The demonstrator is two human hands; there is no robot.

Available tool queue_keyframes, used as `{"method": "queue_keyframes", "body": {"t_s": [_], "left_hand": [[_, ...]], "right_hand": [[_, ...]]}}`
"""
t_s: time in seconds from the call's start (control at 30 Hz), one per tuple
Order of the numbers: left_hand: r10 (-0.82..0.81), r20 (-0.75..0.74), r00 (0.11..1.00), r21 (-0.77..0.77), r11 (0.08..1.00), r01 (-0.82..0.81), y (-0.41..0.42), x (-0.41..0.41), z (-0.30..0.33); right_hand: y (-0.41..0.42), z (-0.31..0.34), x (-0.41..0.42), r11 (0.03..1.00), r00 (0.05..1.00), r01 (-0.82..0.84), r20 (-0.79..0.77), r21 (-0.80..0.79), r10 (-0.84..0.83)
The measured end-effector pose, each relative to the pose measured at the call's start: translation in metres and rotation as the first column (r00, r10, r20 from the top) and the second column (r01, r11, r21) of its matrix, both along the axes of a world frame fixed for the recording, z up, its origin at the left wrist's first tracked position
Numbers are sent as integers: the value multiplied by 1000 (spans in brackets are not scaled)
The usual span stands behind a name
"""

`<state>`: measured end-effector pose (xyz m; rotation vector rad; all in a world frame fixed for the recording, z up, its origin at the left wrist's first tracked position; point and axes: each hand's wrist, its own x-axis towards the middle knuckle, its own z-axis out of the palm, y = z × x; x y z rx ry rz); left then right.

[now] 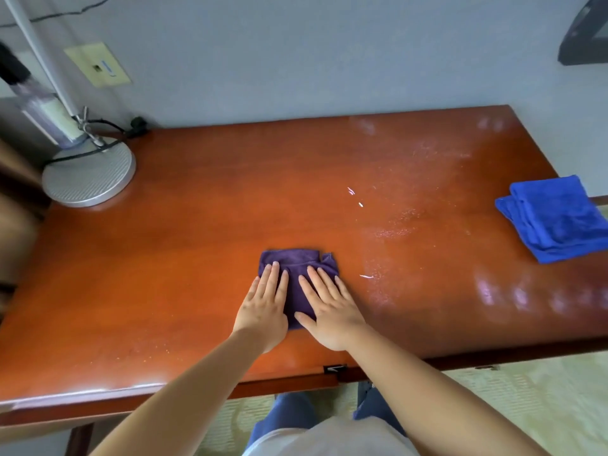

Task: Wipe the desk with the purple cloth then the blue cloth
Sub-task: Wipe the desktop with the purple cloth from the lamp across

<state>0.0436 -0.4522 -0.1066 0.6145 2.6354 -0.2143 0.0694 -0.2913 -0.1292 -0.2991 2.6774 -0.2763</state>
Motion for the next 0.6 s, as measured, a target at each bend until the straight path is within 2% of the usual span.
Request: {"method": "queue_keyframes", "body": {"t_s": [0.2, 0.4, 0.6], "left_hand": [[12, 0, 1000, -30, 999, -12, 40, 11, -1], [52, 14, 999, -72, 996, -51, 77, 18, 2], [65, 14, 998, -85, 994, -63, 98, 6, 1]], "right_hand": [[36, -4, 12, 1000, 999, -5, -41, -12, 4], [71, -5, 13, 997, 995, -66, -71, 35, 68], [88, 3, 1, 995, 997, -46, -60, 87, 52]]}}
